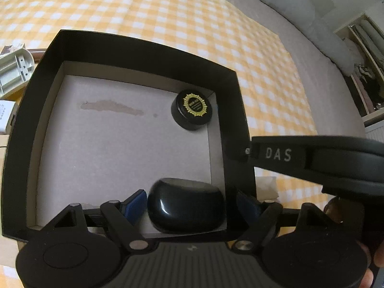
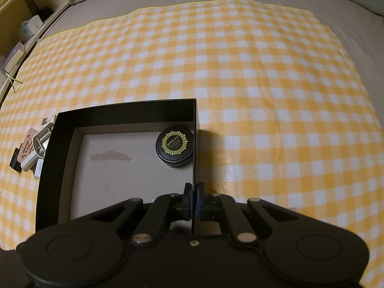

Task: Organize rigid objects
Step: 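Carry the earbud case with the left tool into the box and release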

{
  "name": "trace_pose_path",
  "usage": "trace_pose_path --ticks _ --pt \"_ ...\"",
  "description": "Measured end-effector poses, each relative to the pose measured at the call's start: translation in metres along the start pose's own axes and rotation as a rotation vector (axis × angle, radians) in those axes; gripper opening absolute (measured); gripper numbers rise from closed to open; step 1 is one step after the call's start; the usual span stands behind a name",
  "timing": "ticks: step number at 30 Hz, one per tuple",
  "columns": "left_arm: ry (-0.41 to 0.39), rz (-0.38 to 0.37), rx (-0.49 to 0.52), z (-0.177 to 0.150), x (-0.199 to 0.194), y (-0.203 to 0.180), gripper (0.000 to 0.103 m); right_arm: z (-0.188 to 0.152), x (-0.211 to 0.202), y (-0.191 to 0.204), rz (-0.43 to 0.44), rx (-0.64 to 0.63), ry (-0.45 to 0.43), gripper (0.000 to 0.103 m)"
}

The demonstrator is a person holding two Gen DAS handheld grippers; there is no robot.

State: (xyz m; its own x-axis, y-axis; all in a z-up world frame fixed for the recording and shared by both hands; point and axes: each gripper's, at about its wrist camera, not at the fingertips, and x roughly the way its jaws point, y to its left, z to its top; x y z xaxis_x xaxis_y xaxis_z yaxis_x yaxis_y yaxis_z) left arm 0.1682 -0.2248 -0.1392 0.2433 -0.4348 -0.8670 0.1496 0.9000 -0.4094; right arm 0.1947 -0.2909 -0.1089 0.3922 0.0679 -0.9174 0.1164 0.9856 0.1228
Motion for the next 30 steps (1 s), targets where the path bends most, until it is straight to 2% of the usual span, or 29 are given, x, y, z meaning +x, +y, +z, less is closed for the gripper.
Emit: trace_pose_path --ticks 1,7,15,20,28,30 --pt "0.000 0.003 0.002 0.000 -0.001 0.000 0.087 0.000 0.000 -0.002 0.001 0.001 0.002 0.004" --pt "-0.008 0.004 0.016 0.000 -0.008 -0.001 0.089 0.001 0.000 -0.002 0.002 0.001 0.003 0.004" --pt "-0.036 0.036 0.091 0.000 -0.022 -0.001 0.094 0.002 0.000 -0.002 0.004 0.003 0.004 0.004" --pt "-0.087 0.033 0.147 0.003 -0.046 -0.001 0.100 0.003 0.000 -0.004 0.005 0.001 0.004 0.004" --pt "-0.152 0.100 0.229 0.006 -0.084 0.012 0.103 0.001 0.002 0.001 -0.004 -0.006 0.006 0.004" --pt "-0.196 0.129 0.260 0.010 -0.094 0.018 0.103 -0.003 0.003 0.005 -0.009 -0.011 0.006 0.004"
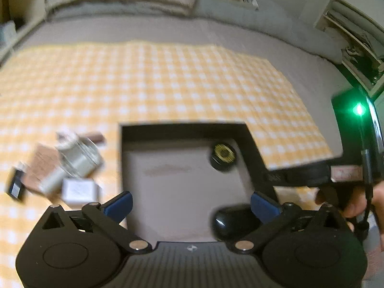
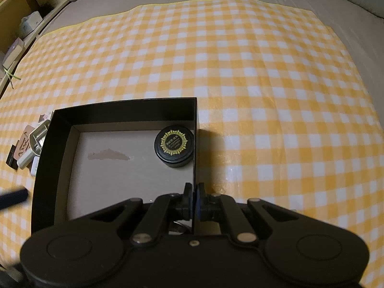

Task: Organize rigid objects
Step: 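Carry the earbud case with the left tool into the box and release, then return the left tool and grasp the black phone charger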

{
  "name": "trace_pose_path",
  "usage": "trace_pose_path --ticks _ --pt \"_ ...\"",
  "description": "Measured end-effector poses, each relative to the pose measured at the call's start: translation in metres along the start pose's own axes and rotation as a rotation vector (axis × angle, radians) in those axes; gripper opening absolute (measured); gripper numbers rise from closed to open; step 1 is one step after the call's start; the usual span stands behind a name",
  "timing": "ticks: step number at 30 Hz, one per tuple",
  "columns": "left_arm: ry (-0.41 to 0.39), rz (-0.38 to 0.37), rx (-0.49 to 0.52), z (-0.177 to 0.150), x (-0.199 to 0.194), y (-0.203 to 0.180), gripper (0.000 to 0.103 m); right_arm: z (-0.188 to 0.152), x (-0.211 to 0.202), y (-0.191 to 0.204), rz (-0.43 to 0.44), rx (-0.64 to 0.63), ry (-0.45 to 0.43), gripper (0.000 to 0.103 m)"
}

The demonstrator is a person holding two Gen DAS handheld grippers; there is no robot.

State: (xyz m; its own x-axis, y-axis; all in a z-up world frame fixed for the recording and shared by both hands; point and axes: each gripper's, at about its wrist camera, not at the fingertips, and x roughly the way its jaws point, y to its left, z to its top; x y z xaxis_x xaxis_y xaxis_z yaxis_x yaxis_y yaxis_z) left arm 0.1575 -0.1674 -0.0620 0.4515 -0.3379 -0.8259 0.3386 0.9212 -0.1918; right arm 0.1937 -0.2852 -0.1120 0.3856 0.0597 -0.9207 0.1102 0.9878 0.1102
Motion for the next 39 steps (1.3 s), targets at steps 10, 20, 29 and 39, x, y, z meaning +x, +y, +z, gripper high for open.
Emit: trace_pose_path --ticks 10,20,29,39 --pt "-0.097 0.132 -0.043 0.020 -0.023 0.067 0.103 -0.001 0.007 0.003 -0.006 -0.010 0.002 0.003" --pt "-0.154 0.272 -0.072 0.029 -0.034 0.139 0.103 0.000 0.013 0.005 -0.009 -0.015 0.010 0.003" --pt "-0.145 0.323 0.008 0.019 -0.031 0.191 0.103 0.002 0.018 0.001 -0.011 -0.016 0.015 0.003" --pt "0.014 0.330 0.137 -0.005 -0.010 0.218 0.083 0.001 0.024 0.000 -0.013 -0.017 0.024 0.003"
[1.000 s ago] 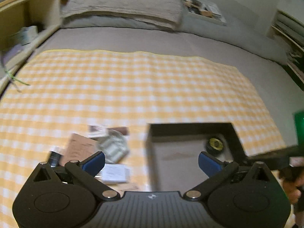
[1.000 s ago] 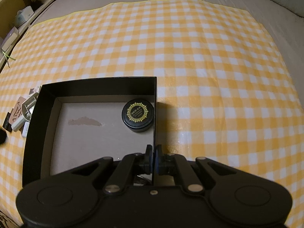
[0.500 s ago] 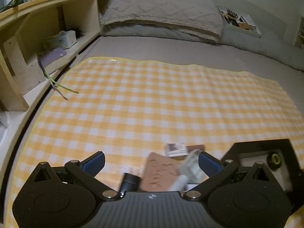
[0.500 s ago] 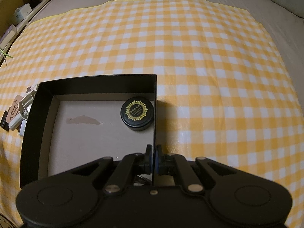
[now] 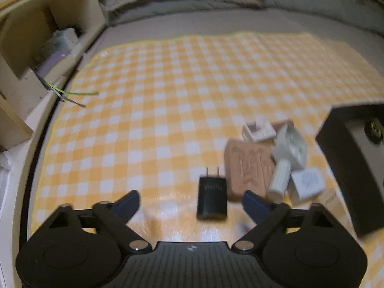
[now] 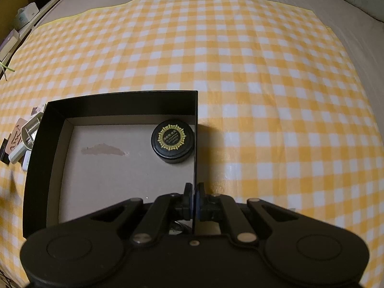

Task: Organize rigid objects
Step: 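Return the left tool and grasp the black phone charger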

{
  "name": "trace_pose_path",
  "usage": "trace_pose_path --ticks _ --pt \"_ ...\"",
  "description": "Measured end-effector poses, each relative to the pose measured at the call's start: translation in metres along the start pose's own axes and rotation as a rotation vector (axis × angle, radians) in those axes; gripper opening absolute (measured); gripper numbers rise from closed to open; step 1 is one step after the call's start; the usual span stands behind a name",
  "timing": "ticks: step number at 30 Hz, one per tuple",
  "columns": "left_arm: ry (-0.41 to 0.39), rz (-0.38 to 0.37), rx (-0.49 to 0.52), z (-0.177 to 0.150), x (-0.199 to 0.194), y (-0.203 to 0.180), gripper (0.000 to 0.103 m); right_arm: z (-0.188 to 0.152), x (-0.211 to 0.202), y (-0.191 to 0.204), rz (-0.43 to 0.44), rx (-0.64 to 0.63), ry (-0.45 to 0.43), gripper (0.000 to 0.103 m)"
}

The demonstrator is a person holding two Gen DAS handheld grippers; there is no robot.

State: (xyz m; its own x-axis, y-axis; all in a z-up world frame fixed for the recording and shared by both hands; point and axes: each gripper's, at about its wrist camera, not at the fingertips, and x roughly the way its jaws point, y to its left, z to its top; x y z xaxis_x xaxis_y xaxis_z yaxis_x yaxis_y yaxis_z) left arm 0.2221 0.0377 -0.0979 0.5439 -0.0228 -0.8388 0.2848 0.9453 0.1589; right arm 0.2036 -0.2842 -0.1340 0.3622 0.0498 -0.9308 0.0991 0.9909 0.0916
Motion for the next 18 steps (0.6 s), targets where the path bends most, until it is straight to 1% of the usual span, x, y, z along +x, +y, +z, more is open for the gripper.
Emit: trace_pose_path --ticks 1,2,4,7,9,11,13,15,18 --pt "0.017 -0.006 0.012 -0.002 0.003 -0.001 0.076 -0.002 0.001 0.000 0.000 0.000 0.002 0.003" --pt "0.034 -0.011 0.020 -0.004 0.005 -0.002 0.072 -0.001 0.004 -0.002 0.000 0.000 0.004 0.003" --pt "0.053 -0.008 0.033 -0.006 0.010 -0.005 0.067 0.000 0.006 -0.003 -0.001 -0.002 0.004 0.003" --pt "0.053 0.003 0.044 -0.006 0.015 -0.009 0.065 0.000 0.004 -0.001 -0.001 0.000 0.005 0.003" --pt "0.045 0.011 0.058 -0.005 0.018 -0.013 0.061 0.001 0.002 0.000 -0.001 0.000 0.006 0.003" --pt "0.047 0.015 0.079 -0.002 0.022 -0.016 0.054 -0.001 0.002 0.000 0.000 0.001 0.006 0.003" --pt "0.052 0.017 0.092 0.000 0.027 -0.016 0.050 0.000 0.000 0.001 -0.001 -0.002 0.006 0.003" --pt "0.053 0.016 0.091 0.001 0.031 -0.015 0.048 0.001 -0.002 0.002 0.000 -0.002 0.009 0.003" --pt "0.048 0.010 0.074 0.003 0.032 -0.012 0.039 0.002 -0.003 0.004 0.000 0.000 0.010 0.004"
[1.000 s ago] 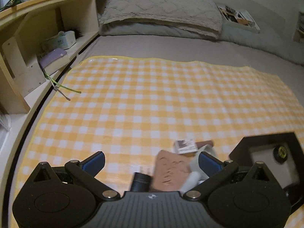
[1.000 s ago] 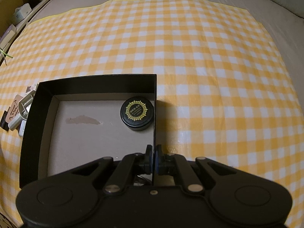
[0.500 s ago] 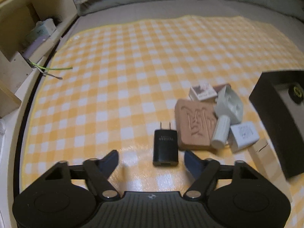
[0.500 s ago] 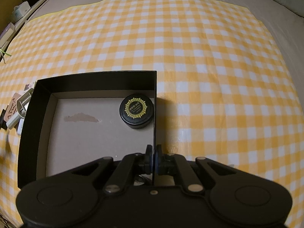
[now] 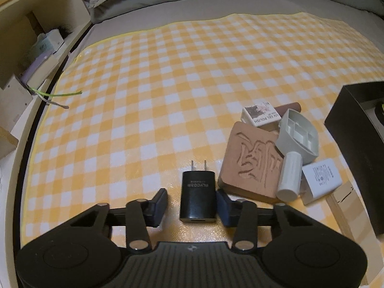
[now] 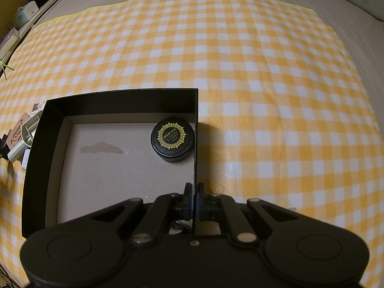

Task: Organize rigid objects
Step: 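Return the left tool and grasp the black phone charger, then carry the charger with the left tool into the box and release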

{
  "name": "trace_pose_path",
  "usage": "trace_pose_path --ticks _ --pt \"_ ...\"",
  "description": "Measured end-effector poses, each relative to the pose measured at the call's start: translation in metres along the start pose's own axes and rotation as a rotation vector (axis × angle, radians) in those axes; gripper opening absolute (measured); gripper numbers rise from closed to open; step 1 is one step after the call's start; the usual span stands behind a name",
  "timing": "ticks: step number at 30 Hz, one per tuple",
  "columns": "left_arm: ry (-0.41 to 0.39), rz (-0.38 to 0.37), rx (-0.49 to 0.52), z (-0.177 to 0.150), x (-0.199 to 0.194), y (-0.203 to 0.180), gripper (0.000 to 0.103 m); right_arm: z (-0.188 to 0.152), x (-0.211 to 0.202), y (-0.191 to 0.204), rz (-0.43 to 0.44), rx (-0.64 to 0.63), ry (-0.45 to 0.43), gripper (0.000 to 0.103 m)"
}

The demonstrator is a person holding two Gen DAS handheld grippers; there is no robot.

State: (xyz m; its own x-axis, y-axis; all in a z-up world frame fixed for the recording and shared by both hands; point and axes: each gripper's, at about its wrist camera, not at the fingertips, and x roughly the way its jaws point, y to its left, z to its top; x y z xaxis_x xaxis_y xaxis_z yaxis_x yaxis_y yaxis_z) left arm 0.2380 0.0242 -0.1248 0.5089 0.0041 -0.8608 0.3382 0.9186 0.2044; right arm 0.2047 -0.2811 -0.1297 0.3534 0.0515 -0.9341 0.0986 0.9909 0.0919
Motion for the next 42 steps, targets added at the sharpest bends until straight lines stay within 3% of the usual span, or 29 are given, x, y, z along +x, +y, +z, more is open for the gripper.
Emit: trace_pose_path --ticks 1,12,20,32,37,42 --pt "0.001 -0.006 -0.009 0.000 0.000 0.001 0.033 0.001 -0.001 0.000 -0.001 -0.001 0.000 0.004" --pt "0.025 -0.019 -0.166 0.000 -0.004 0.023 0.033 0.003 0.003 0.000 -0.004 -0.001 0.007 0.004" --pt "-0.069 -0.054 -0.282 0.015 -0.033 0.031 0.033 0.003 0.004 0.000 -0.004 0.001 0.010 0.003" --pt "-0.150 -0.319 -0.229 0.051 -0.077 -0.065 0.033 -0.004 0.010 -0.002 0.002 0.008 0.011 0.003" --pt "-0.111 -0.448 -0.216 0.059 -0.079 -0.113 0.033 -0.002 0.003 -0.005 0.016 0.017 0.015 0.004" --pt "-0.058 -0.508 -0.198 0.060 -0.064 -0.163 0.033 -0.002 0.005 -0.005 0.028 0.020 0.022 0.004"
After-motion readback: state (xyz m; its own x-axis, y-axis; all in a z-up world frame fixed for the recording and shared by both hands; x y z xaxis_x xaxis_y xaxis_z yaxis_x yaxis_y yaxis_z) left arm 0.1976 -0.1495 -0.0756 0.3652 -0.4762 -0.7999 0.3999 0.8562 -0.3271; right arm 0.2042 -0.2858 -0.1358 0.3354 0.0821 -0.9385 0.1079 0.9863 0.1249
